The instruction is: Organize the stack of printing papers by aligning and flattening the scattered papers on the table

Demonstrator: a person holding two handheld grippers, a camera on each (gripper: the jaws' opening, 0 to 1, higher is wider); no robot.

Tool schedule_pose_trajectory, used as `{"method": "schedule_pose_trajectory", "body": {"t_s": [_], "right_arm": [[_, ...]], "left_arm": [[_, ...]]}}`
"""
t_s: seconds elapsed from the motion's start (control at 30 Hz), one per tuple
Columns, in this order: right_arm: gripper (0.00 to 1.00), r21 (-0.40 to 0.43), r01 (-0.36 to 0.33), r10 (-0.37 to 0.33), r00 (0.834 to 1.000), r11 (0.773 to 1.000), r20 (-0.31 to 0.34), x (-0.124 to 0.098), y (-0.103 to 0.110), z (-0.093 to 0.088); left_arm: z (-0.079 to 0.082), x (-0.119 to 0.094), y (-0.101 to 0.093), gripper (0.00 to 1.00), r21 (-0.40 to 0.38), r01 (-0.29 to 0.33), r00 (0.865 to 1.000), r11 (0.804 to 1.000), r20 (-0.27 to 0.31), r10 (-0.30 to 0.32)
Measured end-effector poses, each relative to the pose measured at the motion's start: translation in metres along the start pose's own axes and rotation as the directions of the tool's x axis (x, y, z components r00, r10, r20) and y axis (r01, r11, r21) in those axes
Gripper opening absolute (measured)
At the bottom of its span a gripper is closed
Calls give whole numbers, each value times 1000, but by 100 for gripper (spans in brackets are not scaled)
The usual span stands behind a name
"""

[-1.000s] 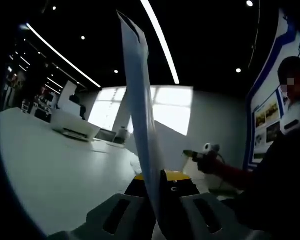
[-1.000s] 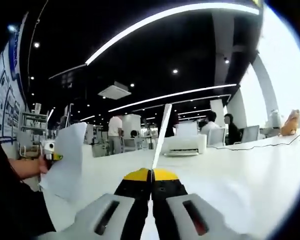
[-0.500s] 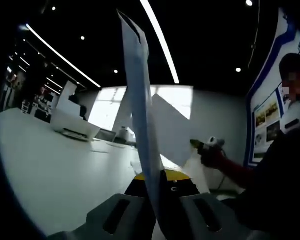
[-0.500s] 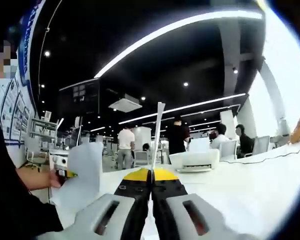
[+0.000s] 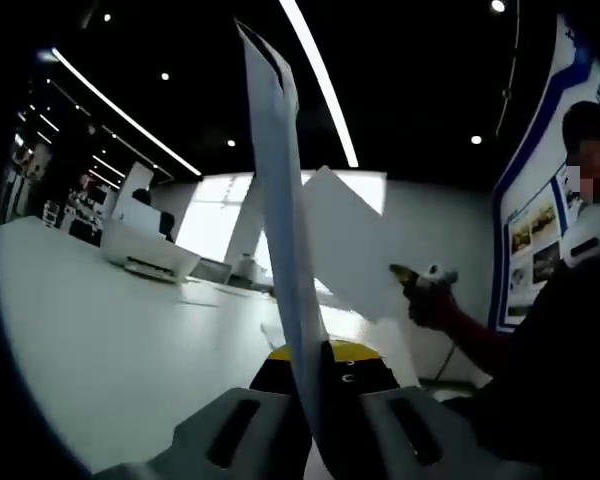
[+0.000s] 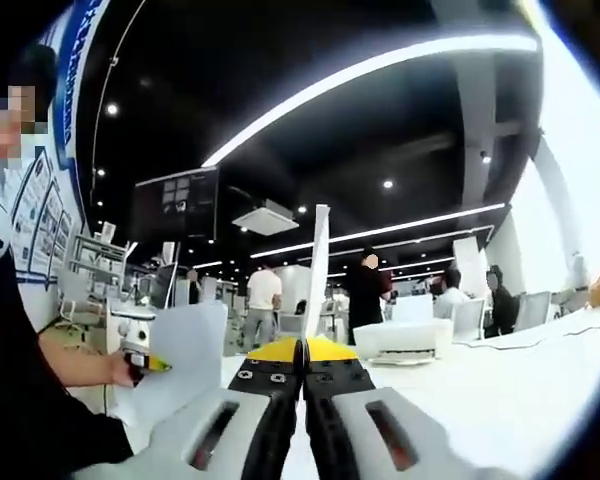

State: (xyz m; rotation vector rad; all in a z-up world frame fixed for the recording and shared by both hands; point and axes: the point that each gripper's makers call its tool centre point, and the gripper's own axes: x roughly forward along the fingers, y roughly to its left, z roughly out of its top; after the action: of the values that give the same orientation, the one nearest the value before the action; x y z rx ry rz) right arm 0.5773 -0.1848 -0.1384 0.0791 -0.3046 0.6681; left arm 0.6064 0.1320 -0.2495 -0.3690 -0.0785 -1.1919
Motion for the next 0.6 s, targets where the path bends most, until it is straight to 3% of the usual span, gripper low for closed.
{"method": "schedule_pose_trajectory", "body": {"t_s": [0.27, 0.6], "right_arm": [[0, -2, -55, 55, 998, 998, 34, 5, 25, 12], [0, -17, -104, 105, 994, 994, 36, 11, 49, 12]], "left_arm": [[0, 0, -1, 6, 0, 0, 1000, 1000, 0, 0], [0, 0, 0, 6, 1, -1, 1000, 1000, 0, 1]]}}
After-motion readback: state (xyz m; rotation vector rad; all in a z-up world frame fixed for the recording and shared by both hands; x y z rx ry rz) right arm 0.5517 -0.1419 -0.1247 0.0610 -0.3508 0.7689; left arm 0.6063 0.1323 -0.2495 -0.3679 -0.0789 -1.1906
